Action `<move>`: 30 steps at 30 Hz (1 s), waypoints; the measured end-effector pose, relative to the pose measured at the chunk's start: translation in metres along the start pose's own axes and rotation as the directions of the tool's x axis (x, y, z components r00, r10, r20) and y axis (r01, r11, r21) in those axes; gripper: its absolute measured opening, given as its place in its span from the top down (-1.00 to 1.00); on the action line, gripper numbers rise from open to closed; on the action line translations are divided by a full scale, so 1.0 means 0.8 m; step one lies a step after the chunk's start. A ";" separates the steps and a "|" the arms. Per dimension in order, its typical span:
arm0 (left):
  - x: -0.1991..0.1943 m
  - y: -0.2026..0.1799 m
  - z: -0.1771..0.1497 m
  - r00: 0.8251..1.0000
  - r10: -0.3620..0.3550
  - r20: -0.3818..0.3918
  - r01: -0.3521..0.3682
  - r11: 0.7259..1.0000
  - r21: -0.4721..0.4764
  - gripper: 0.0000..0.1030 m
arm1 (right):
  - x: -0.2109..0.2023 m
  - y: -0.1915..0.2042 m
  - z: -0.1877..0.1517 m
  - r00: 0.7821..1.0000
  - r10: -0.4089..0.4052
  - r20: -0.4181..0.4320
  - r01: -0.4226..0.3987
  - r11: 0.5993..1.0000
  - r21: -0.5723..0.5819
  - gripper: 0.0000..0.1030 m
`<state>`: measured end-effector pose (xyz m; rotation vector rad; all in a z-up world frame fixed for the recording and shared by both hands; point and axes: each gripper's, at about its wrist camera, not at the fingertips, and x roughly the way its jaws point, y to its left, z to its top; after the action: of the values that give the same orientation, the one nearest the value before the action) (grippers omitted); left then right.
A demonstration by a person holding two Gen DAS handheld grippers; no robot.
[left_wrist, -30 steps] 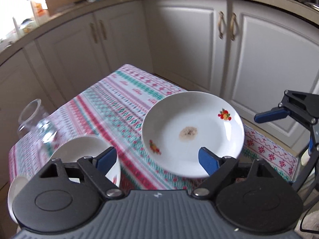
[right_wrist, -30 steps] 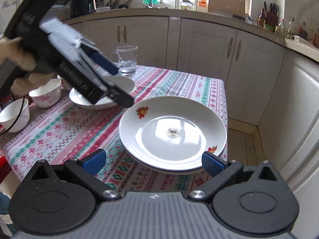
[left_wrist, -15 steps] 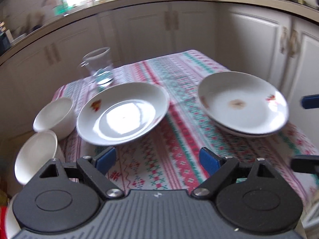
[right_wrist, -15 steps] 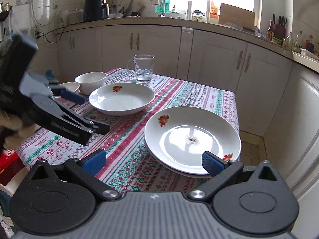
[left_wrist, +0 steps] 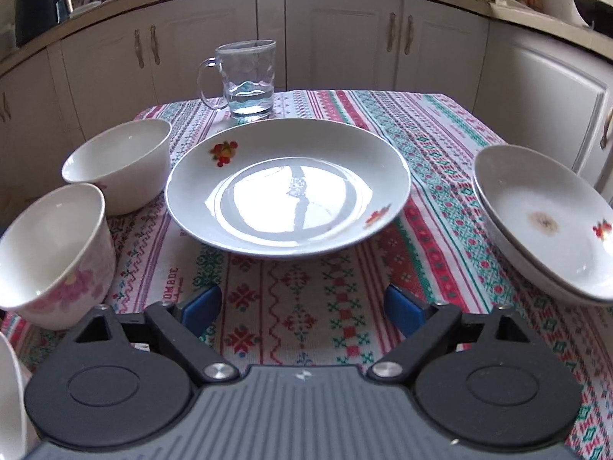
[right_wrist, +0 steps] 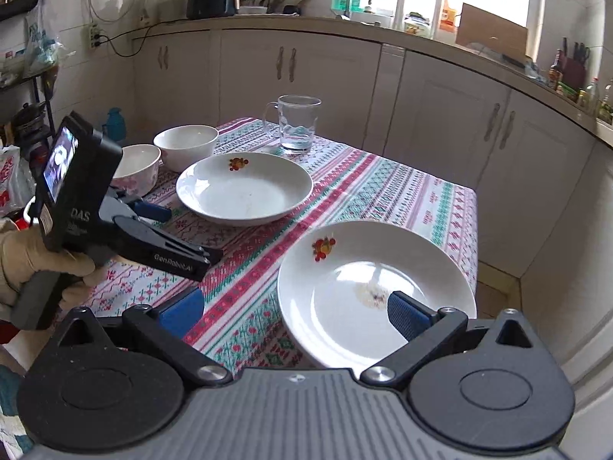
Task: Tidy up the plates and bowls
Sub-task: 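Move the right gripper to the white fruit-print plate's rim and grasp it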
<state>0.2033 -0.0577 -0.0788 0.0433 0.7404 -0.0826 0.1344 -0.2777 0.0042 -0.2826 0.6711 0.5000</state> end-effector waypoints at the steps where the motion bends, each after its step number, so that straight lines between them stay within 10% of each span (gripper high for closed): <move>1: 0.002 0.002 0.000 1.000 0.000 0.003 0.000 1.000 -0.006 -0.89 | 0.003 -0.001 0.005 1.000 0.000 -0.004 0.000 1.000 -0.008 -1.00; 19: 0.029 0.009 0.017 1.000 0.000 0.028 0.000 1.000 -0.026 -1.00 | 0.094 -0.029 0.098 0.988 0.137 -0.078 -0.149 0.972 -0.181 -1.00; 30: 0.033 0.011 0.018 0.999 0.013 0.046 -0.011 0.999 -0.039 -0.99 | 0.186 -0.035 0.155 0.936 0.299 -0.188 -0.340 0.907 -0.248 -1.00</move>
<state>0.2334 -0.0514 -0.0857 0.0085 0.6957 -0.0576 0.3141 -0.1994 0.0028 -0.4799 0.7959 0.8999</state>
